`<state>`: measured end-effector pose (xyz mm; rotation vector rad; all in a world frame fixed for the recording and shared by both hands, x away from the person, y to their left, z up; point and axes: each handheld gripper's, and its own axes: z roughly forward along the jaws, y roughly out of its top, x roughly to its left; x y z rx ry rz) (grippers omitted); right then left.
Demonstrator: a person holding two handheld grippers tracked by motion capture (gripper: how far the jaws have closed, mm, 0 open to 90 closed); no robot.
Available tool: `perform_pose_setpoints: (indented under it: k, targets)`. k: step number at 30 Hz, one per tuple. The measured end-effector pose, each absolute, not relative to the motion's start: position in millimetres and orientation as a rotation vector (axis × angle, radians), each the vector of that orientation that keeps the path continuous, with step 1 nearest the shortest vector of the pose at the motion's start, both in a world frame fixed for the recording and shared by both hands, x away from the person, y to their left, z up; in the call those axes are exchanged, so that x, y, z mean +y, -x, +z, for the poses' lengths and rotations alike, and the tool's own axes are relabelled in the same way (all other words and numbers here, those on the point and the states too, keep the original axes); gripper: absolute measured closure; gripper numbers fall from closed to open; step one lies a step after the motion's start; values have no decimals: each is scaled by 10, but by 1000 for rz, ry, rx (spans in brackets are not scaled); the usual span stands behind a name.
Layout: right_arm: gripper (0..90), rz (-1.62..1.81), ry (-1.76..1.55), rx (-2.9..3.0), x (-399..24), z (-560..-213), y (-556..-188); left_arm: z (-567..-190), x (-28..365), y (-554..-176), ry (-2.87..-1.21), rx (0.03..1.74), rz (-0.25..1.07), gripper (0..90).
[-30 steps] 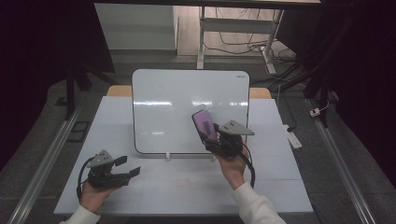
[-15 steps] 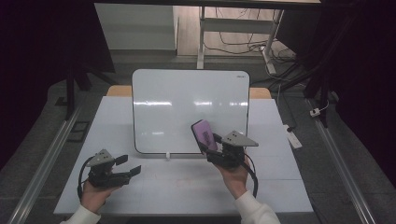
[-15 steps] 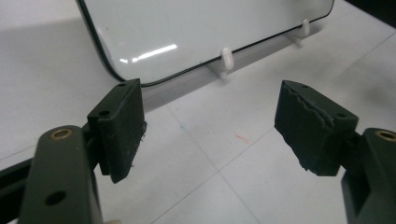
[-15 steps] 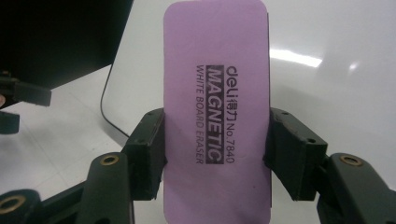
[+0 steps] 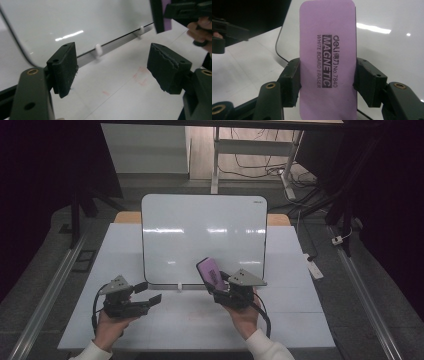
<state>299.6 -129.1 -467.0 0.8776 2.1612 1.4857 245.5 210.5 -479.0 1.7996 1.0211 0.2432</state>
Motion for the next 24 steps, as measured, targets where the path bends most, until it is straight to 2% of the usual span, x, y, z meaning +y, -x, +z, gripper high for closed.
perform_pose_setpoints:
  k: [24]
  targets:
    - [408, 1519, -825, 2210, -1029, -4851, -2845, -4654, 1502, -2721, -1798, 922, 166, 260]
